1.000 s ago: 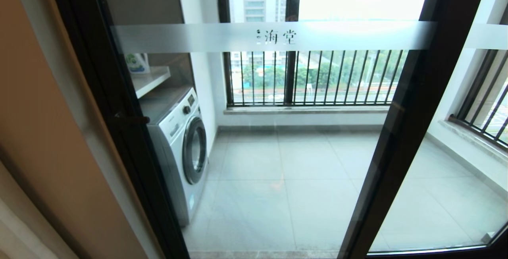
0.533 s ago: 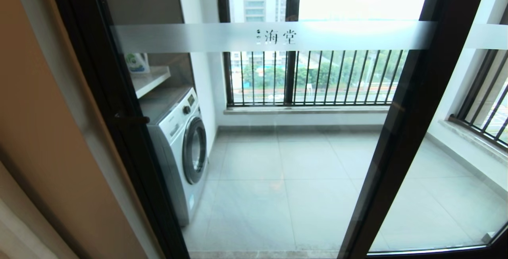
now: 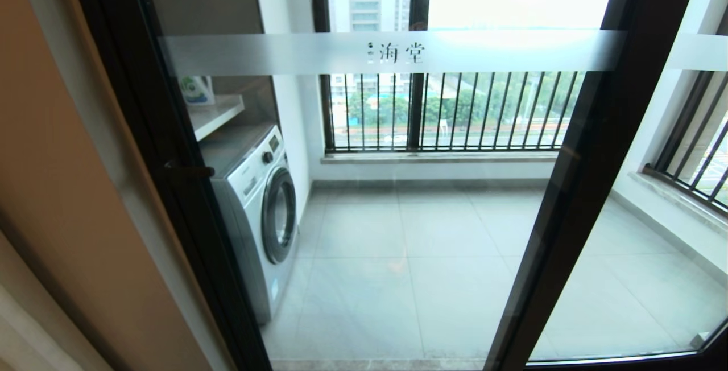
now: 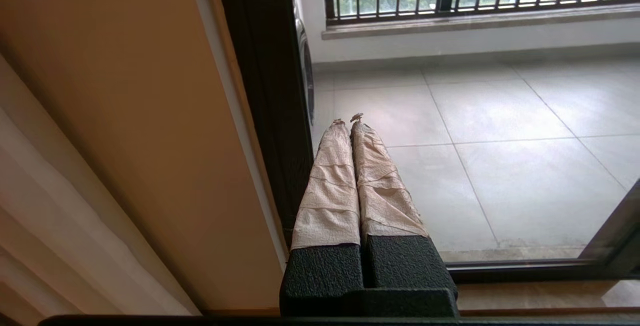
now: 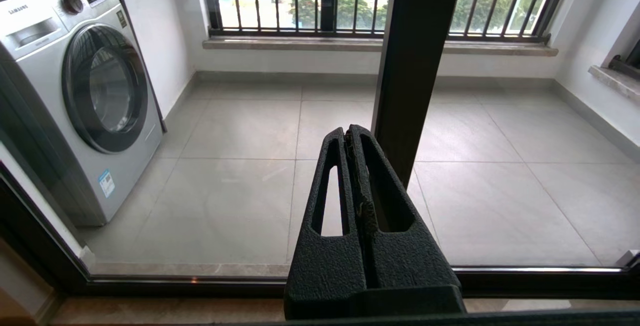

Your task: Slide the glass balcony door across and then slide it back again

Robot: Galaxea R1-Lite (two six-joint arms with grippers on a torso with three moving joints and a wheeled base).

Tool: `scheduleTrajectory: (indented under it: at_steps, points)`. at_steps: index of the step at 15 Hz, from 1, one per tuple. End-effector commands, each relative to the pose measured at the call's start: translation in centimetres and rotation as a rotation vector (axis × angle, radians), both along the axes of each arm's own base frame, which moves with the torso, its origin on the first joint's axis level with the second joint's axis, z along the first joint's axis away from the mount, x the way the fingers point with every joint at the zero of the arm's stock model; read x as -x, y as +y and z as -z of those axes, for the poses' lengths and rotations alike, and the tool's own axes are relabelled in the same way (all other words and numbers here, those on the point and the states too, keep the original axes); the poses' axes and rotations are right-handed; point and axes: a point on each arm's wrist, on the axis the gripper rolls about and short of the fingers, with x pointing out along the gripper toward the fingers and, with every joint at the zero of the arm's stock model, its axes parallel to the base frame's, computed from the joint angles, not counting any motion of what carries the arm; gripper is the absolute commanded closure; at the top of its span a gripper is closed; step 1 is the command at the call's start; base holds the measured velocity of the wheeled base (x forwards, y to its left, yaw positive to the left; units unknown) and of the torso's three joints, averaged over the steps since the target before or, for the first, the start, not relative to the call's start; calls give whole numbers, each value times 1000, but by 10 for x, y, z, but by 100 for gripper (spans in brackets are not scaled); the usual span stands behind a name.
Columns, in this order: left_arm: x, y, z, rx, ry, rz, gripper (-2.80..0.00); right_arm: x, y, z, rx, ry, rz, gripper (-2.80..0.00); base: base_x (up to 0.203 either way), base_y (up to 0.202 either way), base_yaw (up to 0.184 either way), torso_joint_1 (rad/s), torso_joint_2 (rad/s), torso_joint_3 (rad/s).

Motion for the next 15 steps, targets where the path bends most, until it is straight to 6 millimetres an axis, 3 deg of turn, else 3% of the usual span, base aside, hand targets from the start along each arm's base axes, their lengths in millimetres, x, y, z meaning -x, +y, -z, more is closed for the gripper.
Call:
scheduleTrajectory:
  at_steps: [1,15]
  points:
    - [0,0,0,4,3,0,0,-1,0,3,2,13,-3,0,0,0,0,0,0,0]
    - [0,0,0,4,3,0,0,-1,0,3,1,13,4,0,0,0,0,0,0,0]
